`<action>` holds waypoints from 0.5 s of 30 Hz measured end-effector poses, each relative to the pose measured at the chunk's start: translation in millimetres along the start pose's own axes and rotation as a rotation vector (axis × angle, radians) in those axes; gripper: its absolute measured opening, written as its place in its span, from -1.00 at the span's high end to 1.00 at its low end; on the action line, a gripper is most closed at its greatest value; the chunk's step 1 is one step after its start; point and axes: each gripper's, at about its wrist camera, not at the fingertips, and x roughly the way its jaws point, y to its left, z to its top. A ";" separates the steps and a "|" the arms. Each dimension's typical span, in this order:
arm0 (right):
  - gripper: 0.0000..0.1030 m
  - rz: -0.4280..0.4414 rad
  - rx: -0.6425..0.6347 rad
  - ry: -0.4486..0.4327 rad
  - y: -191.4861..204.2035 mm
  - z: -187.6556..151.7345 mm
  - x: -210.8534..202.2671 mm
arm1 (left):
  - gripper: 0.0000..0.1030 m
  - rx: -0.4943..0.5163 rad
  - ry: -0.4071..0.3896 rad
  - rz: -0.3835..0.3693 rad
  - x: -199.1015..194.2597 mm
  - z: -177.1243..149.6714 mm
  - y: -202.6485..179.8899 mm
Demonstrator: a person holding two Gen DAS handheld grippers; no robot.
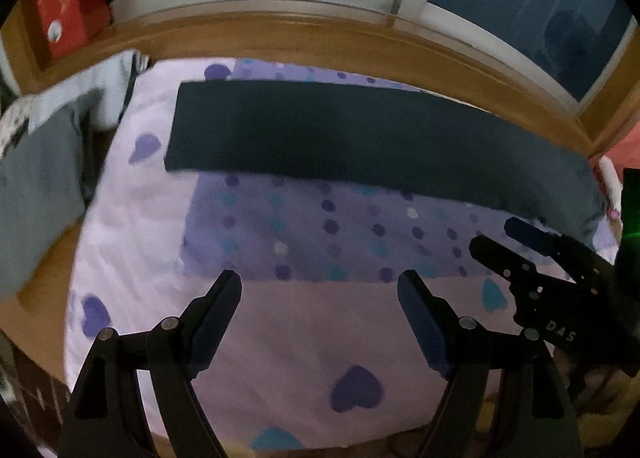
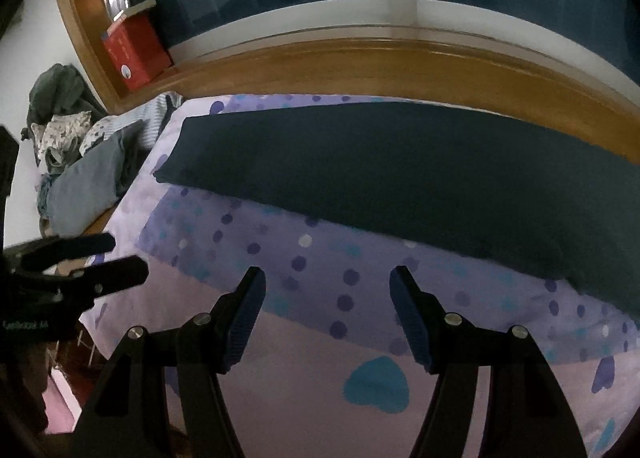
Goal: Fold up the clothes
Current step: 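Move the left gripper to the end of the dark green strip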
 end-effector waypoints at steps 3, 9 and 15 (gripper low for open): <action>-0.27 -0.017 -0.002 -0.010 15.5 2.8 -0.3 | -0.60 0.021 -0.002 -0.029 3.5 8.1 13.4; -0.29 -0.085 0.029 -0.023 63.6 6.7 9.1 | -0.60 0.117 0.000 -0.079 5.2 29.0 54.4; -0.29 -0.160 0.112 -0.015 119.3 13.2 28.1 | -0.60 0.220 0.007 -0.140 5.4 53.6 102.7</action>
